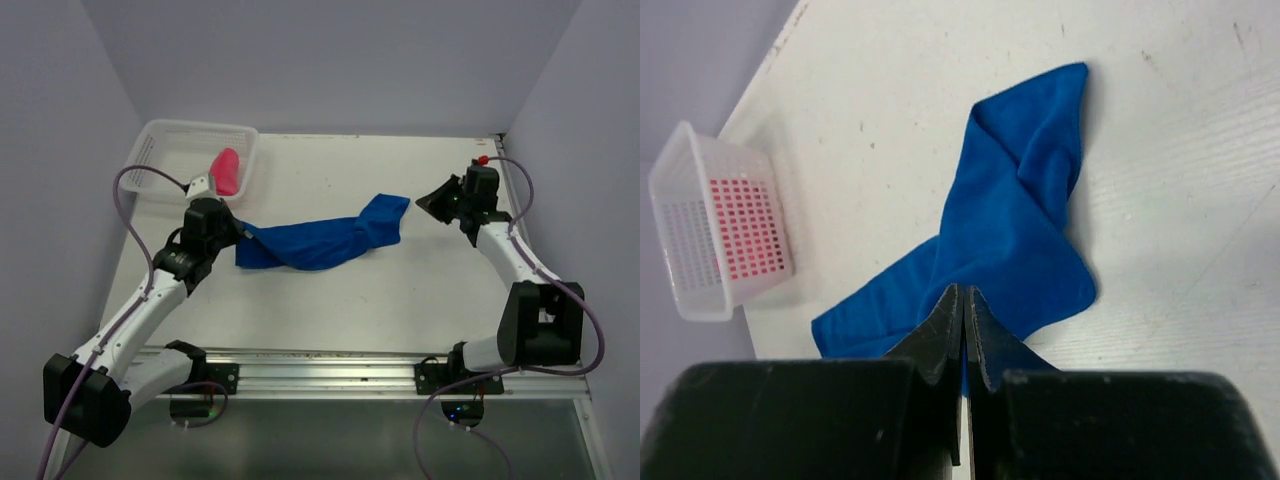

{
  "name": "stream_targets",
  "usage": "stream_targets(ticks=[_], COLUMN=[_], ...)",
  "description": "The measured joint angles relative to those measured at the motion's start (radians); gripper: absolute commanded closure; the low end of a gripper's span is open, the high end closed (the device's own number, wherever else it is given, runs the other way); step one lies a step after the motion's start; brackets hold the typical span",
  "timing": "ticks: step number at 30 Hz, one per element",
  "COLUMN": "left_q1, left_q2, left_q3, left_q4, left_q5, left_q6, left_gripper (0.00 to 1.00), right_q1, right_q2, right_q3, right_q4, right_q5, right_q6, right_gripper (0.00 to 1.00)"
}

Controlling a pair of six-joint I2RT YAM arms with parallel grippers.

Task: Roll the towels
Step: Flatten the towel

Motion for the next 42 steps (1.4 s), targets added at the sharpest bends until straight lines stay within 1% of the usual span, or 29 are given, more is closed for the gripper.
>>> stream_targets(ticks=[1, 2, 3, 4, 6, 10, 13, 14, 18, 28, 34, 42], left_q1=[0.016, 0.027, 0.035, 0.039, 0.041, 0.041, 0.041, 0.041, 0.041, 0.041, 0.041, 0.041], left_q2=[0.016, 0.028, 0.033, 0.034, 0.024, -0.021, -0.055, -0.061, -0.077, -0.09, -0.09, -0.089], left_q3=[0.032, 0.06, 0.079, 0.09, 0.089, 0.016, -0.061, -0.08, -0.131, -0.144, -0.159, -0.174], left_q4=[0.001, 0.009, 0.021, 0.032, 0.05, 0.076, 0.074, 0.073, 0.067, 0.068, 0.068, 0.069], left_q5=[0.022, 0.041, 0.055, 0.069, 0.093, 0.134, 0.152, 0.156, 0.165, 0.165, 0.164, 0.164], left_q6=[0.001, 0.005, 0.008, 0.008, 0.008, 0.006, 0.006, 0.006, 0.006, 0.008, 0.014, 0.016], left_gripper=[1.0, 1.0, 1.0, 1.0, 1.0, 1.0, 1.0, 1.0, 1.0, 1.0, 1.0, 1.0], right_q1=[-0.012, -0.019, -0.025, -0.029, -0.03, -0.029, -0.02, -0.018, 0.014, 0.08, 0.082, 0.09], right_q2=[-0.004, -0.008, -0.013, -0.016, -0.021, -0.005, 0.071, 0.093, 0.175, 0.254, 0.258, 0.304], right_q3=[0.013, 0.024, 0.03, 0.031, 0.021, -0.055, -0.103, -0.109, -0.119, -0.082, -0.064, -0.01], right_q4=[-0.006, -0.014, -0.02, -0.024, -0.03, -0.019, -0.019, -0.021, -0.017, -0.016, -0.016, -0.014], right_q5=[-0.004, -0.009, -0.014, -0.02, -0.033, -0.073, -0.09, -0.092, -0.103, -0.069, 0.0, 0.033], right_q6=[-0.002, -0.006, -0.01, -0.014, -0.023, -0.043, -0.071, -0.079, -0.102, -0.14, -0.149, -0.153], right_gripper=[1.0, 0.91, 0.87, 0.86, 0.8, 0.75, 0.71, 0.67, 0.61, 0.55, 0.56, 0.58])
